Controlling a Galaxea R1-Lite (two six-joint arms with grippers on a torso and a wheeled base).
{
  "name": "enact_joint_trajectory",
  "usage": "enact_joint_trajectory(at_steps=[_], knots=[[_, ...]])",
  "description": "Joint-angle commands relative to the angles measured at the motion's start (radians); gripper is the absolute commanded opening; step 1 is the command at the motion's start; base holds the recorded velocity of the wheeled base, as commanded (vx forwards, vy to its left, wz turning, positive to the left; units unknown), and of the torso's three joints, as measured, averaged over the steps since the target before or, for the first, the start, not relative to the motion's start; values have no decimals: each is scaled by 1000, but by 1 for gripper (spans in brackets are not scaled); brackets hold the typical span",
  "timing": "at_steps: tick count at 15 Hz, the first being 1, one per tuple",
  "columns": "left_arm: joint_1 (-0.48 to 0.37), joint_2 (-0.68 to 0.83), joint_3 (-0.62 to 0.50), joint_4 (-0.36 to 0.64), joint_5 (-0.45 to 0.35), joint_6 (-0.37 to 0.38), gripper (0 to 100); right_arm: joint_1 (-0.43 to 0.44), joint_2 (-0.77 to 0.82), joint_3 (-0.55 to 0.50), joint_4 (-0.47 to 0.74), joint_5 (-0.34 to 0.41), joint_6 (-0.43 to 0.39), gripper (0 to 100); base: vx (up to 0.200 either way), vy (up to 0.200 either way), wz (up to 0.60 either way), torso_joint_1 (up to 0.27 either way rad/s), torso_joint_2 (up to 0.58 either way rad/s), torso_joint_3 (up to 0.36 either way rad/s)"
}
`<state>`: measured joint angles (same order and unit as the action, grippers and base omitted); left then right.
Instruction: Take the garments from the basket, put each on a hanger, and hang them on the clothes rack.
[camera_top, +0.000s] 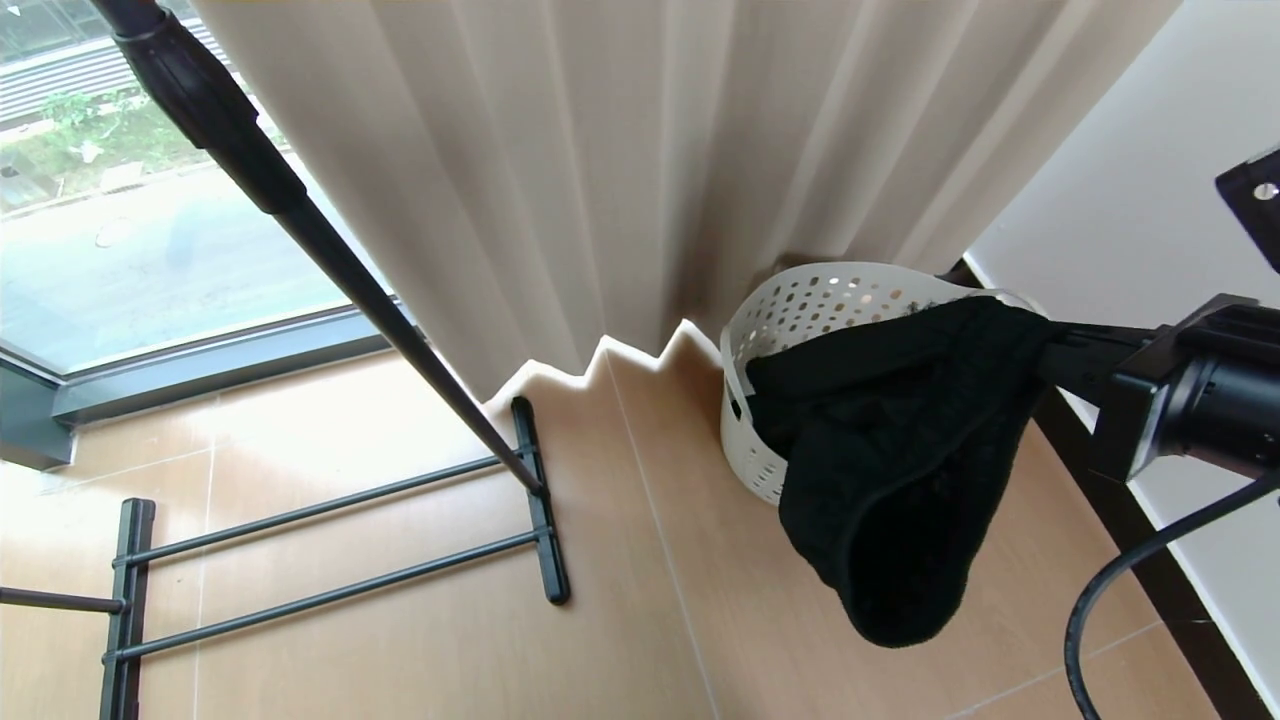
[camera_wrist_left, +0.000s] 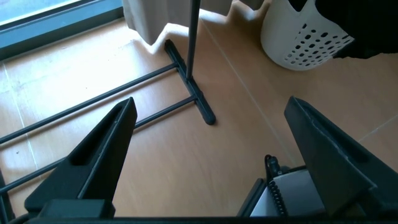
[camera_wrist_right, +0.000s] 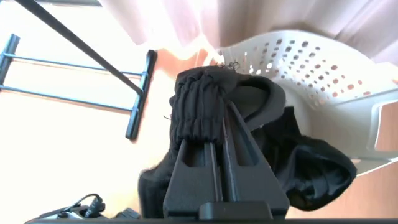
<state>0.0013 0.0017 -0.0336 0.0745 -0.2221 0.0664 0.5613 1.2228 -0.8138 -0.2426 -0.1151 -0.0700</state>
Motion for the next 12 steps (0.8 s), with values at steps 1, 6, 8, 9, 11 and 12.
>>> enact_joint_trajectory(at_steps=[1,6,8,9,11,12], knots=[[-1,1,0,1,0,1,100,11,-57,12,-7,0,-1,0,0,0,0,2,2,85],[-1,1,0,-1,0,0,100,23,-55,15,-3,0,1,0,0,0,0,1,0,175],[-1,1,0,-1,0,0,100,26,-55,19,-11,9,3,0,0,0,0,-2,0,195],[-1,1,0,-1,0,0,100,26,-55,22,-11,9,3,0,0,0,0,2,2,193],[0,1,0,-1,0,0,100,26,-54,21,-11,9,3,0,0,0,0,2,5,217],[0,1,0,-1,0,0,100,26,-54,24,-11,8,3,0,0,0,0,32,-129,76]])
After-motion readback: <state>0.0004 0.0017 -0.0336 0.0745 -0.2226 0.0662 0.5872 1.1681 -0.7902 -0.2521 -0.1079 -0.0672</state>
